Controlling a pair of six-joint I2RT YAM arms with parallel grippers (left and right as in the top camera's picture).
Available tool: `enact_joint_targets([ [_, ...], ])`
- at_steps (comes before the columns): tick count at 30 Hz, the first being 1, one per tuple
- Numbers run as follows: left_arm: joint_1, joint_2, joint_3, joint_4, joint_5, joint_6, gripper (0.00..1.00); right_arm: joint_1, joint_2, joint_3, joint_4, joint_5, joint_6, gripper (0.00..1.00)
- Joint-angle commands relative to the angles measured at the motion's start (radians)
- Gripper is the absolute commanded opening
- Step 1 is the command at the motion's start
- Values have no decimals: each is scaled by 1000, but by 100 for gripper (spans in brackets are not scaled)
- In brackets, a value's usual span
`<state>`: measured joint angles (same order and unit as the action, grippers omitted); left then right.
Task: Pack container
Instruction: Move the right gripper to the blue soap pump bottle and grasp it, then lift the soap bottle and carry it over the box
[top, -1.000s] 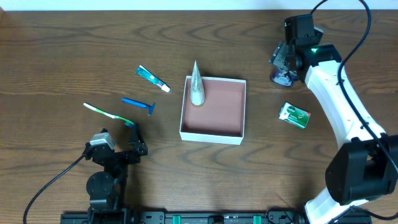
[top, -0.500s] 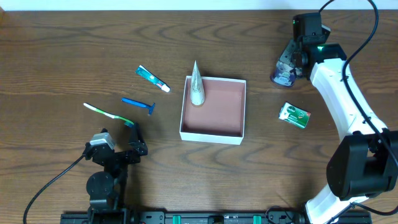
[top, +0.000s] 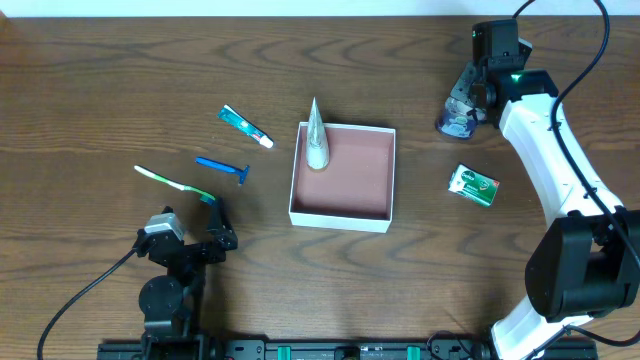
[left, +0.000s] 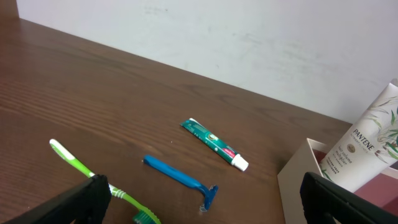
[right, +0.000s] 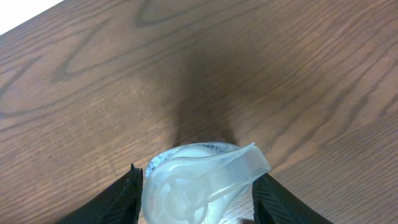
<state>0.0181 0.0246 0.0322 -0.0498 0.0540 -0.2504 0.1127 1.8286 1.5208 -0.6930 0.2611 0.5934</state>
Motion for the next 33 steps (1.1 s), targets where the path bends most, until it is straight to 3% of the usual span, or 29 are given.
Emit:
enact_joint_targets([
  [1,5,-1,-28,-15,10,3,98,-10,6,1,2,12,-16,55],
  [16,5,-1,-28,-15,10,3,98,-11,59,1,8,19,-27,53],
  [24,5,-1,-28,-15,10,3,98,-16,59,1,27,19,-65,27],
  [33,5,-1,-28,-15,10,3,98,-22,59,1,45,19,-172,10],
])
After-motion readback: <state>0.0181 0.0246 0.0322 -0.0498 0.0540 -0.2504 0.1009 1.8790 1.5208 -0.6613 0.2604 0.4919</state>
